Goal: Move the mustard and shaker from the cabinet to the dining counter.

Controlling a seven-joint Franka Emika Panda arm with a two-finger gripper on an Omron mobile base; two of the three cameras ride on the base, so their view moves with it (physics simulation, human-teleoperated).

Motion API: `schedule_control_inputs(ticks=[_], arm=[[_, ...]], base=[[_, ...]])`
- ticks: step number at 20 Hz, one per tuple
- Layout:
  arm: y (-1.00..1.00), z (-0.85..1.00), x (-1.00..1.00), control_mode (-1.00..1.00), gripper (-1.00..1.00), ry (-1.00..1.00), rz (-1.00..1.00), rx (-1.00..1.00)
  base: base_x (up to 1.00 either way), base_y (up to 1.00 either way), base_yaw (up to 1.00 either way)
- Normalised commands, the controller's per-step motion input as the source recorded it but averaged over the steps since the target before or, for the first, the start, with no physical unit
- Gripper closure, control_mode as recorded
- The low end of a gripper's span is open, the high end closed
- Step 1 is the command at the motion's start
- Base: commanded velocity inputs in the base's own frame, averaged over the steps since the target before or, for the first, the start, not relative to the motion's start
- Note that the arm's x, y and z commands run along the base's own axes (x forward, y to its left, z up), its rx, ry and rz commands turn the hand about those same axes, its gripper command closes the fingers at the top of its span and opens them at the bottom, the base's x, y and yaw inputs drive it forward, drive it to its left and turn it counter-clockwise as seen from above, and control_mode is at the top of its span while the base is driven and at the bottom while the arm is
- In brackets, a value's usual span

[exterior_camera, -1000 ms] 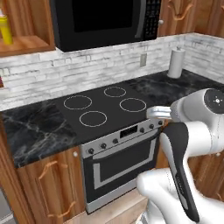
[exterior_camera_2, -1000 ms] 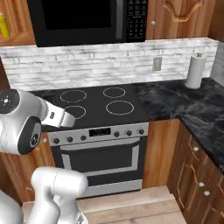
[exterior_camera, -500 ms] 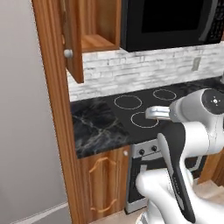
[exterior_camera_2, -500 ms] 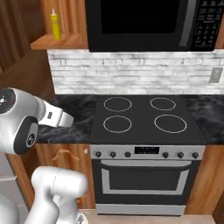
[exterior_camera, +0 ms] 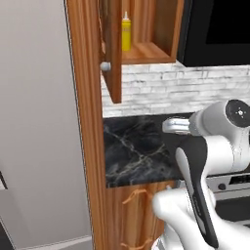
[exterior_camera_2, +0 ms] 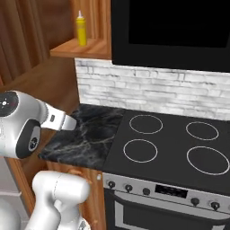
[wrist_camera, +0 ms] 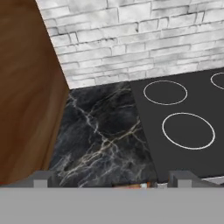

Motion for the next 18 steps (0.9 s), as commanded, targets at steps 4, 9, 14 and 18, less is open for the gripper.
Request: schedule_control_inputs(ticks=[4,9,14,18], arm=[[0.0,0.0,0.0,1.0,-1.0,0.0,0.0,0.0],[0.0,0.0,0.0,1.0,-1.0,0.0,0.0,0.0],[0.0,0.0,0.0,1.0,-1.0,0.0,0.0,0.0],[0.0,0.0,0.0,1.0,-1.0,0.0,0.0,0.0]], base=[[0.35,-0.71,0.26],[0.52,-0.56,0.21],[0.64,0.09,0.12],[0.67,0.05,0.11]])
